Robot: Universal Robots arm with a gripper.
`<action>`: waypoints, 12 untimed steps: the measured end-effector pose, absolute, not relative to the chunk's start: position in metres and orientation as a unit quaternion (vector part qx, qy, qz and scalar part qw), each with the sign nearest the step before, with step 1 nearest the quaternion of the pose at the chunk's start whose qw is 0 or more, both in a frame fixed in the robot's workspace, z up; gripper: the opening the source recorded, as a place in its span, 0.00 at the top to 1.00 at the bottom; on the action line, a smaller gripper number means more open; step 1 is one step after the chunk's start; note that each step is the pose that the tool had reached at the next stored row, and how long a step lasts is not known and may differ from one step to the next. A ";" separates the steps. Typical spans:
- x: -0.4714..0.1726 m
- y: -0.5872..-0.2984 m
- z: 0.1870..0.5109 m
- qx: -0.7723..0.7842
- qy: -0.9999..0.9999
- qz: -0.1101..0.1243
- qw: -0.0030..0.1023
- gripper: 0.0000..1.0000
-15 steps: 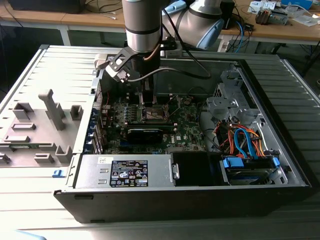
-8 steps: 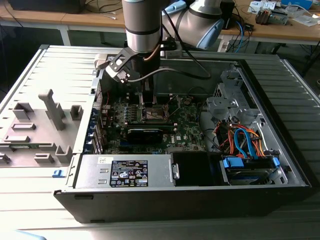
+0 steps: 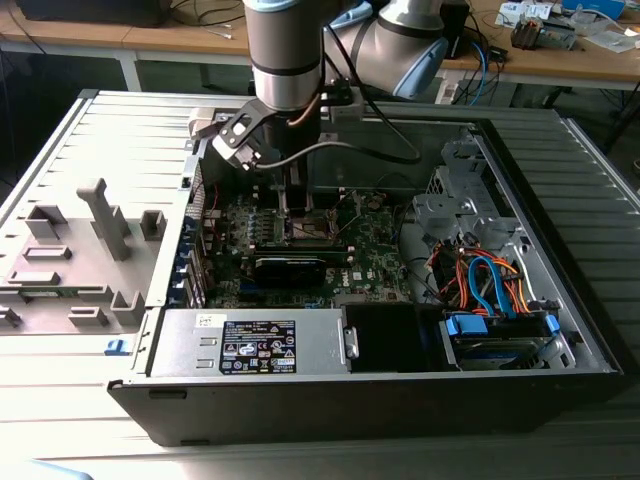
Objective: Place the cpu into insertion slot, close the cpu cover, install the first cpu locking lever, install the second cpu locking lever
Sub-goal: 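Place the cpu into insertion slot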
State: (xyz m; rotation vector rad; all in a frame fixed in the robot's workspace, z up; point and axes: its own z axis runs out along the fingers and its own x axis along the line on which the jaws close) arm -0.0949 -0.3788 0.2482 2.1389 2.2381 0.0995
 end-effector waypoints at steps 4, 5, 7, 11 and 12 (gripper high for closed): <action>-0.092 -0.379 0.246 0.690 0.723 0.029 0.025 0.45; -0.092 -0.379 0.246 0.690 0.723 0.028 0.026 0.45; -0.086 -0.379 0.243 0.690 0.723 0.027 0.026 0.45; -0.081 -0.379 0.238 0.690 0.723 0.027 0.027 0.45; -0.081 -0.379 0.237 0.690 0.723 0.027 0.027 0.45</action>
